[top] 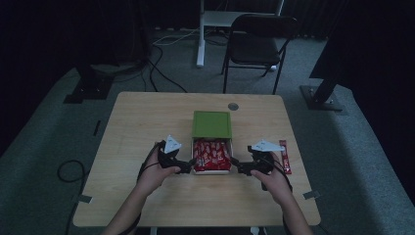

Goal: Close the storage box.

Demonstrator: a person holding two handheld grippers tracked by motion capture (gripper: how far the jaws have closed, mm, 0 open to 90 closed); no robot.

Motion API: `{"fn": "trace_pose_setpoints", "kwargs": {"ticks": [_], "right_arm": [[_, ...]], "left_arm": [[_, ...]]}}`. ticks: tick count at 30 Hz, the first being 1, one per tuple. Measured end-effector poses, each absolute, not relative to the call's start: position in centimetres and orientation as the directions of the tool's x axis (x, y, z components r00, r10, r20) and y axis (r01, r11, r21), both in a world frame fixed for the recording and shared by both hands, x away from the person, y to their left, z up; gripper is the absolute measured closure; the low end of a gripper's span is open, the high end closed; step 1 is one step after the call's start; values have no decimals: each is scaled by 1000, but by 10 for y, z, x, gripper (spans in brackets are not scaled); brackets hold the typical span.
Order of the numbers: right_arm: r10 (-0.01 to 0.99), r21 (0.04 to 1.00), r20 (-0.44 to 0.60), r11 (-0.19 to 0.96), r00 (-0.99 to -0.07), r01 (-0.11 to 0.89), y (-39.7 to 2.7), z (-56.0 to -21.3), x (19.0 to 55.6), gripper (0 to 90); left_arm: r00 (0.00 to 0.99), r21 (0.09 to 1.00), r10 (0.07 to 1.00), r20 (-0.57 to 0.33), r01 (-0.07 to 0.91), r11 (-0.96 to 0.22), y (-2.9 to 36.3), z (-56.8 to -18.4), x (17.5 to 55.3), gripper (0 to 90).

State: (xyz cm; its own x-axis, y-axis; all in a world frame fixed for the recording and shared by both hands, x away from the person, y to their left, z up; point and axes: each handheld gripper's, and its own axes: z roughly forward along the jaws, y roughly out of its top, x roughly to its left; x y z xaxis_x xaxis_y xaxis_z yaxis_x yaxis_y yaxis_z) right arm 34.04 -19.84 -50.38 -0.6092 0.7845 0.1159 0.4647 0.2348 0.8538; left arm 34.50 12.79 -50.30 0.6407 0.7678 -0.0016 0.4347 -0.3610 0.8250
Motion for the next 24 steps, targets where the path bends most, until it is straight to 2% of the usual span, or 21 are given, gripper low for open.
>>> {"fn": "trace_pose_setpoints", "kwargs": {"ticks": [24], "right_arm": [[795,854,116,226,-595,469,-195,-503,353,112]], "left_arm": [[625,825,780,-10,447,-347,128,-503,360,36]]}}
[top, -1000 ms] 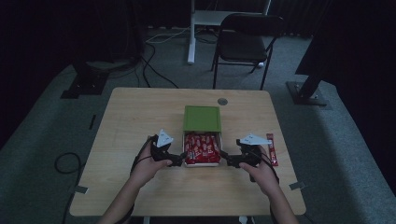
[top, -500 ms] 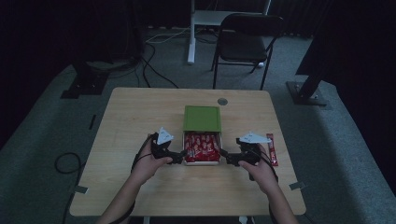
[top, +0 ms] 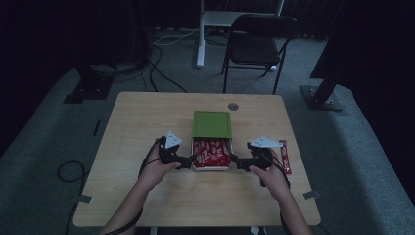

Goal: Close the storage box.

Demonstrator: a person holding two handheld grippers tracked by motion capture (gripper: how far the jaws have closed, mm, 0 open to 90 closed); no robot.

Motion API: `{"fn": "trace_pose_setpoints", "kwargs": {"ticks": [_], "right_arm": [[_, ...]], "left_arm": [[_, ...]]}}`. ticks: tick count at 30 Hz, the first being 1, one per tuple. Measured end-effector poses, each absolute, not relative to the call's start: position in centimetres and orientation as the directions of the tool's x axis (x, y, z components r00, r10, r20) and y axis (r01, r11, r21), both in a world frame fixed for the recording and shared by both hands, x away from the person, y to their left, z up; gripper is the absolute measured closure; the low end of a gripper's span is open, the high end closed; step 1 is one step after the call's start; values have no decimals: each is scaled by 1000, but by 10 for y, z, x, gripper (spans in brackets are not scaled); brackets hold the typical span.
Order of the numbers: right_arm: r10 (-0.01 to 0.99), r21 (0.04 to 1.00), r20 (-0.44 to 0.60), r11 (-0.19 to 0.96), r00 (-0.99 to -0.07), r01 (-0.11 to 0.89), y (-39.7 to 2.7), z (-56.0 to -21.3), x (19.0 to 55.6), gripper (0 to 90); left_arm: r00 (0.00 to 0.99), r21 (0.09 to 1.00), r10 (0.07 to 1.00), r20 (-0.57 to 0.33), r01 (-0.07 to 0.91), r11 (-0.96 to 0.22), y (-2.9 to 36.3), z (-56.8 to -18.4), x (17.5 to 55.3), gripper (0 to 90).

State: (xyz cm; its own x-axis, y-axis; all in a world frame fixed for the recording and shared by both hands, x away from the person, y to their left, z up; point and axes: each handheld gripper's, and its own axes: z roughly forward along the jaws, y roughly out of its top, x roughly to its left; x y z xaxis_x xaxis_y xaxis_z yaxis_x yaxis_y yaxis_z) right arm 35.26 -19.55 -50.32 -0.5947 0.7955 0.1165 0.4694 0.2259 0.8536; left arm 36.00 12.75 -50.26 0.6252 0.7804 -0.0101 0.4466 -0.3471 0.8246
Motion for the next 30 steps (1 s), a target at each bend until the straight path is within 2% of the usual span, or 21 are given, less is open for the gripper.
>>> {"fn": "trace_pose_setpoints", "kwargs": {"ticks": [30], "right_arm": [[809,854,106,224,-578,470,-192,-503,370,107]], "left_arm": [[608,825,794,-3,450,-341,124,-508,382,36]]}}
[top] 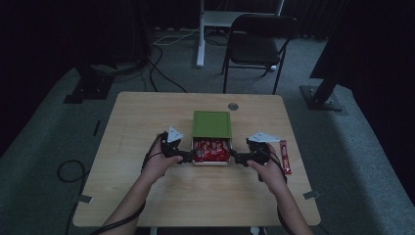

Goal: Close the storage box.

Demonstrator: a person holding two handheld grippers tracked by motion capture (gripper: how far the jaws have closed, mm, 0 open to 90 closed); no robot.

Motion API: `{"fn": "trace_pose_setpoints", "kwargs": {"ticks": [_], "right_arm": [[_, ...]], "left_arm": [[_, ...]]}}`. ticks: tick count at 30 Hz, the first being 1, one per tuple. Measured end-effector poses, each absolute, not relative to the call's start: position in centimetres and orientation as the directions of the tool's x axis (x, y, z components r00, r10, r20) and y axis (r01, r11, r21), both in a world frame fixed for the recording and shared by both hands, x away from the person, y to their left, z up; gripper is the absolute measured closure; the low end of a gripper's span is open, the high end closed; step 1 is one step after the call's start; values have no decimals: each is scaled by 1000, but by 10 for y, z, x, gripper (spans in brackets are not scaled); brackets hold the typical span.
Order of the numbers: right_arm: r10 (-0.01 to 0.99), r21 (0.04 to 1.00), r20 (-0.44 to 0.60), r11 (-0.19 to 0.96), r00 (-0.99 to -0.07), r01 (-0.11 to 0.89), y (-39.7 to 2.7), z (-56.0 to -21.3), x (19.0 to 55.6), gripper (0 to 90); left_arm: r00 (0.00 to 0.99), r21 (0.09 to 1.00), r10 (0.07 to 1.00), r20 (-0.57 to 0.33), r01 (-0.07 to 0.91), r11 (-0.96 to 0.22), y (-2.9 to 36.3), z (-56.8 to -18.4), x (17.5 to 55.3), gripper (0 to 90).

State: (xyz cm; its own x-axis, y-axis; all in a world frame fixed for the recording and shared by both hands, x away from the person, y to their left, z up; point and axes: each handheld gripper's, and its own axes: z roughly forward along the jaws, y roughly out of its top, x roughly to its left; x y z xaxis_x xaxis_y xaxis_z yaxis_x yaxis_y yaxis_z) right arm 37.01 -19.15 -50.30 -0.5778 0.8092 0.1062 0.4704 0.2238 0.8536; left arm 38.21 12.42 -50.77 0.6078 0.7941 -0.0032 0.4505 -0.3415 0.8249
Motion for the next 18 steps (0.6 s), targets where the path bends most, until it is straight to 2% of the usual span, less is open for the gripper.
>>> {"fn": "trace_pose_setpoints", "kwargs": {"ticks": [18], "right_arm": [[820,858,102,214,-563,467,-189,-504,381,107]], "left_arm": [[595,827,804,4,450,-337,124,-509,396,33]]}}
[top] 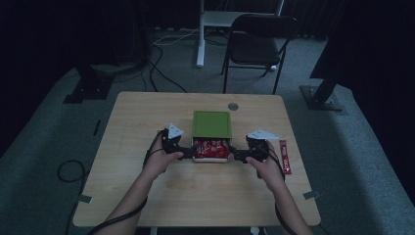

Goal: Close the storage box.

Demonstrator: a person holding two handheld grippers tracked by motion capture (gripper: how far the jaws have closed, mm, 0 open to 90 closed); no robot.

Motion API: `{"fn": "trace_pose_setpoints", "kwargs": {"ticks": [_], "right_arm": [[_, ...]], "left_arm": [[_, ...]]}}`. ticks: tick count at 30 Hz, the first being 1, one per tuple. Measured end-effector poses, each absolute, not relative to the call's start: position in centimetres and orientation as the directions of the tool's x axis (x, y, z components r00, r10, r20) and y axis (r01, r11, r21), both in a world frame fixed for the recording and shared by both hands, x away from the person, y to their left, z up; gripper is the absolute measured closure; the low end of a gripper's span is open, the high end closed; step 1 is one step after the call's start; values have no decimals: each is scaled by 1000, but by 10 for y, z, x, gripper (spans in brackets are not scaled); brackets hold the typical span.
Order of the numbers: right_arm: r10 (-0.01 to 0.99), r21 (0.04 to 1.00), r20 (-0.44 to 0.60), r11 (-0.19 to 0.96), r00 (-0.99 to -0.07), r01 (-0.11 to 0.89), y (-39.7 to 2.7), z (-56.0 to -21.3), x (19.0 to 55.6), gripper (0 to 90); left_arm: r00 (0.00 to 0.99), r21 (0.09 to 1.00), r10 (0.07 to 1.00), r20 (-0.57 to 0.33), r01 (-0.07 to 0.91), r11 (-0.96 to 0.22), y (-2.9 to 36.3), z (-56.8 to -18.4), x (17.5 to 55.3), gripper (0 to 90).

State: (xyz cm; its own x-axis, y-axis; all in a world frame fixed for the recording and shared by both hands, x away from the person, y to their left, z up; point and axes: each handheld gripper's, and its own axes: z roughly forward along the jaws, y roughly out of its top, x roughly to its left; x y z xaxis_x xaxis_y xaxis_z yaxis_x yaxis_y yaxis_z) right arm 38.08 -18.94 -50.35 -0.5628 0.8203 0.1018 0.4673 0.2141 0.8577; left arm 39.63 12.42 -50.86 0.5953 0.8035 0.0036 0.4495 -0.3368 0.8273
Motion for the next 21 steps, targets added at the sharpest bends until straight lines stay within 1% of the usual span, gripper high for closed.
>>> {"fn": "trace_pose_setpoints", "kwargs": {"ticks": [21], "right_arm": [[830,861,102,203,-549,467,-188,-505,389,107]], "left_arm": [[592,823,806,3,457,-338,123,-508,408,33]]}}
